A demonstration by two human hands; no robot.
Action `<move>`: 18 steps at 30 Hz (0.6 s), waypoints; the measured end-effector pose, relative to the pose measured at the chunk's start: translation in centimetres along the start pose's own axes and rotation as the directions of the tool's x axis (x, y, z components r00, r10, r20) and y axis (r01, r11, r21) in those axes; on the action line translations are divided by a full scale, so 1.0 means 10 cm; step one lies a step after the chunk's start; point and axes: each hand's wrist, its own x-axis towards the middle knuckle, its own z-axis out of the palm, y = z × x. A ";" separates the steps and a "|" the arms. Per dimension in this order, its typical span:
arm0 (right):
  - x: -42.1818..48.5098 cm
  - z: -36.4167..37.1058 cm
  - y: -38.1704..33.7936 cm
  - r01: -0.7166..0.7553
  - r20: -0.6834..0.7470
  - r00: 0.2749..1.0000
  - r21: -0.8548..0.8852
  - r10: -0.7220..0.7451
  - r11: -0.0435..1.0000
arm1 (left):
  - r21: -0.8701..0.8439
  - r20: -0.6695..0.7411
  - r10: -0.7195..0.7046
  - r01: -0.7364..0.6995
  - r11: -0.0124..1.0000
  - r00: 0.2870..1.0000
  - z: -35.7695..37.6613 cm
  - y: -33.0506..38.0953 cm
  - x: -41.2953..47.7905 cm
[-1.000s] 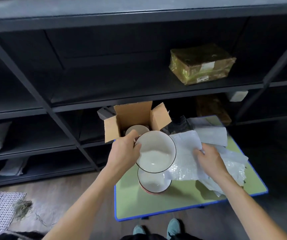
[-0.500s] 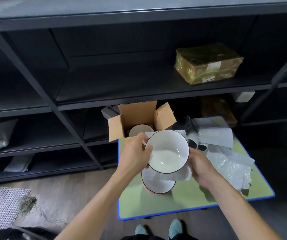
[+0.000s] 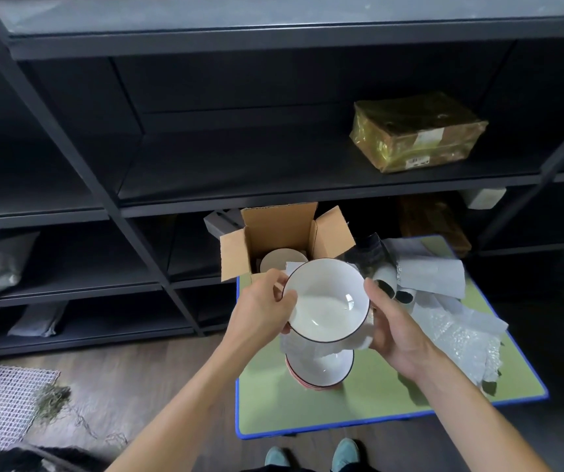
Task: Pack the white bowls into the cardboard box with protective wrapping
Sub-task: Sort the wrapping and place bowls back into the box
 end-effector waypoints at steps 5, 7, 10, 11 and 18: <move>0.01 0.08 -0.03 0.020 -0.077 0.997 0.027 -0.018 0.999 | -0.115 0.014 -0.095 0.096 0.989 0.995 -0.04 -0.16 0.04; 0.03 0.11 -0.03 0.023 -0.077 0.997 0.034 -0.020 0.999 | -0.153 0.088 -0.141 0.153 0.976 0.986 -0.06 -0.23 0.06; 0.05 0.19 -0.04 0.016 -0.061 0.998 0.045 -0.013 0.999 | -0.354 0.284 -0.157 0.255 0.900 0.946 -0.11 -0.28 0.06; 0.06 0.23 -0.04 0.016 -0.053 0.999 0.048 -0.013 0.999 | -0.419 0.333 -0.143 0.282 0.863 0.932 -0.12 -0.28 0.05; 0.18 0.37 0.02 -0.015 -0.015 1.000 -0.010 0.015 1.000 | -0.473 0.263 -0.101 0.220 0.853 0.959 -0.16 -0.41 0.11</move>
